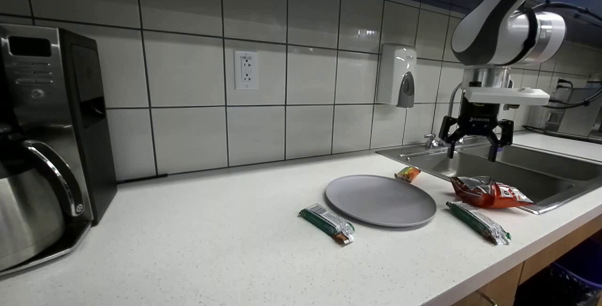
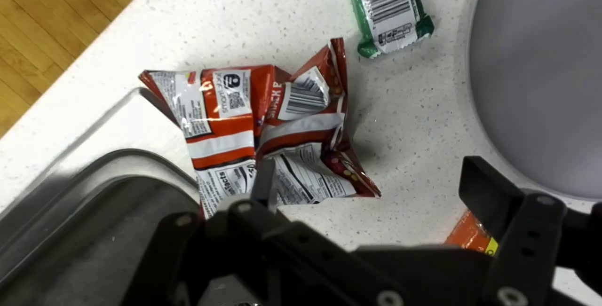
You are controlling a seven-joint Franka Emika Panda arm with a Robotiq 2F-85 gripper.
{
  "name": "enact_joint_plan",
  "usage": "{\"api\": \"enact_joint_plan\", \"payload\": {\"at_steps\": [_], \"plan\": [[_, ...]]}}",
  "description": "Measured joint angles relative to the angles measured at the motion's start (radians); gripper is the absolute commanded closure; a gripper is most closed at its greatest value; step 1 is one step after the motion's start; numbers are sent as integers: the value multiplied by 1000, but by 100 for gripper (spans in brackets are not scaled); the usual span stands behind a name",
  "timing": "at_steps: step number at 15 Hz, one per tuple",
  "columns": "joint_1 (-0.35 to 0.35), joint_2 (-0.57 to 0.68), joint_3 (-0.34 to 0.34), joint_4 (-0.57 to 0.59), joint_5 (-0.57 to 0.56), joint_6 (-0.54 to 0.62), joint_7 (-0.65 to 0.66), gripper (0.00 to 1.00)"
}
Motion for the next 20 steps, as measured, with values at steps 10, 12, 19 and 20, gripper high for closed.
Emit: {"api": "enact_joint_plan", "payload": {"at_steps": [10, 12, 19, 20], "plan": [[26, 114, 18, 35, 1, 181, 106, 0], [33, 143, 18, 66, 3, 185, 143, 0], [39, 263, 20, 216, 16, 182, 252, 0], [40, 283, 21, 240, 20, 180, 266, 0]]}}
